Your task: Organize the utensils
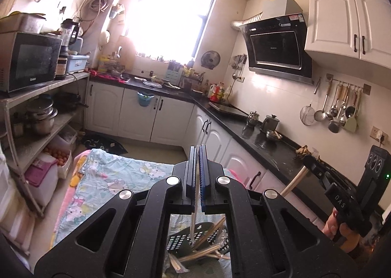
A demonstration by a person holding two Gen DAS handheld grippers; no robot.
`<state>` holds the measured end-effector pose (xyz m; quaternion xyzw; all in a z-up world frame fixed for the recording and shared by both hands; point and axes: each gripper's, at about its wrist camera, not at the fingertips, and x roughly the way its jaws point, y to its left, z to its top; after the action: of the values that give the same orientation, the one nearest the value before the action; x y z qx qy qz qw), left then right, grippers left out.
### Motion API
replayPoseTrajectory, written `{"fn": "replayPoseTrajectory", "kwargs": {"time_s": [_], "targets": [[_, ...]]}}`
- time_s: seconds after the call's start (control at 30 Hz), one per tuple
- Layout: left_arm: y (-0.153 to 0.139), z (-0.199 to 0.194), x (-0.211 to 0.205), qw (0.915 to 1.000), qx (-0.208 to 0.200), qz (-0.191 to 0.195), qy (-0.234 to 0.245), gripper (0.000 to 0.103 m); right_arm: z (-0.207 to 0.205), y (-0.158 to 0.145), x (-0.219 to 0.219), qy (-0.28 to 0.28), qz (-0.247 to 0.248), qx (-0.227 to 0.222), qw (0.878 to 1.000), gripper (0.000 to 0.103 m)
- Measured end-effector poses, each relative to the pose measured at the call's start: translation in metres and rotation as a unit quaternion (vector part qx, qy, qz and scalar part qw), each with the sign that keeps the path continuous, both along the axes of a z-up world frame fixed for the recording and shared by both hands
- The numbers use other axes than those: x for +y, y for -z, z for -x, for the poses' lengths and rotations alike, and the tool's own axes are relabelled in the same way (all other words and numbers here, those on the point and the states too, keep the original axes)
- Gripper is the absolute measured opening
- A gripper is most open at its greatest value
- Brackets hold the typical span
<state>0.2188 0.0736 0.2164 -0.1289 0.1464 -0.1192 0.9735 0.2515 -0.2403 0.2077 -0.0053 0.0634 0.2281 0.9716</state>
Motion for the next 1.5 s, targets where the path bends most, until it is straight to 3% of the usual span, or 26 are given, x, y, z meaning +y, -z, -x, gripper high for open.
{"fn": "replayPoseTrajectory", "kwargs": {"time_s": [0.47, 1.23, 1.37, 1.5], "targets": [[0.047, -0.027, -0.011, 0.9991, 0.037, -0.021, 0.001, 0.001, -0.024, 0.042, 0.012, -0.001, 0.016, 0.008, 1.0, 0.006], [0.114, -0.04, -0.038, 0.9954, 0.082, -0.047, 0.017, 0.001, -0.044, 0.101, 0.028, 0.0, 0.033, 0.07, 0.997, 0.007], [0.12, -0.041, -0.038, 0.9946, 0.092, -0.045, 0.018, 0.002, -0.046, 0.107, 0.027, 0.002, 0.032, 0.084, 0.996, 0.024], [0.122, -0.039, -0.037, 0.9943, 0.096, -0.043, 0.016, 0.018, -0.042, 0.108, 0.025, 0.002, 0.034, 0.088, 0.996, 0.029]]}}
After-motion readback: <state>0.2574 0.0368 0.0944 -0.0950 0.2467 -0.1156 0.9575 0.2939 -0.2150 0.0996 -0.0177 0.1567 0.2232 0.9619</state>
